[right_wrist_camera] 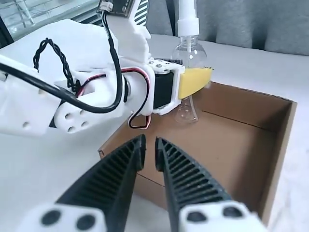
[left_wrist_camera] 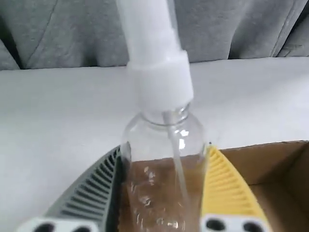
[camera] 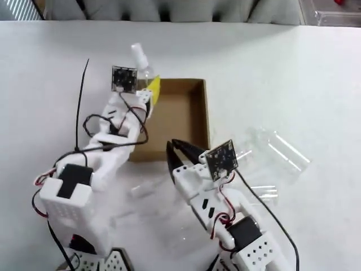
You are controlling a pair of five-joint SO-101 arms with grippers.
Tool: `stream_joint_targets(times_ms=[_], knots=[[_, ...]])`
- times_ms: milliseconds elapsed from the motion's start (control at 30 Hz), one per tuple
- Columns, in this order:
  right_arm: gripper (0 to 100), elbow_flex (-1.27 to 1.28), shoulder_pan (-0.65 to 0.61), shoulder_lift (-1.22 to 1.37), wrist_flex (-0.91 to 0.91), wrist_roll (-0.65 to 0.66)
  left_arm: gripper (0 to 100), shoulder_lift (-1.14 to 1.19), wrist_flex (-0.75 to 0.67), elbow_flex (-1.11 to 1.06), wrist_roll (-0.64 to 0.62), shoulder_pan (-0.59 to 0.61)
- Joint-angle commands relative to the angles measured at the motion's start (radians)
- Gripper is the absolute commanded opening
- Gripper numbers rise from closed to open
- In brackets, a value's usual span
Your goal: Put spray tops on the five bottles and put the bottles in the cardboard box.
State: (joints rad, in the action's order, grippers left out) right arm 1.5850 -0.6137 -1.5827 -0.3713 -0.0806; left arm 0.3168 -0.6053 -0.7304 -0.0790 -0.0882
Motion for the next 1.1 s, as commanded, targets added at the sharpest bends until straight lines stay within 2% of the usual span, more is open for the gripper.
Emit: stream_joint_targets(times_ms=[0,467,700,1067], knots=[[2.6,-0.011,0.010,-0.012,-0.007,0.015,15,-0.015,0.031,0.006,0.008,0.016],[2.6,-0.011,0.010,-0.012,-0.007,0.015,16,-0.016,0.043,0.006,0.009,0.018],[2.6,-0.011,0.010,-0.013,-0.007,0.015,32,-0.018,0.046,-0.028,0.002,0.016],[2.6,-0.011,0.010,-0.013,-0.007,0.015,32,-0.019,0.046,-0.035,0.002,0.027]])
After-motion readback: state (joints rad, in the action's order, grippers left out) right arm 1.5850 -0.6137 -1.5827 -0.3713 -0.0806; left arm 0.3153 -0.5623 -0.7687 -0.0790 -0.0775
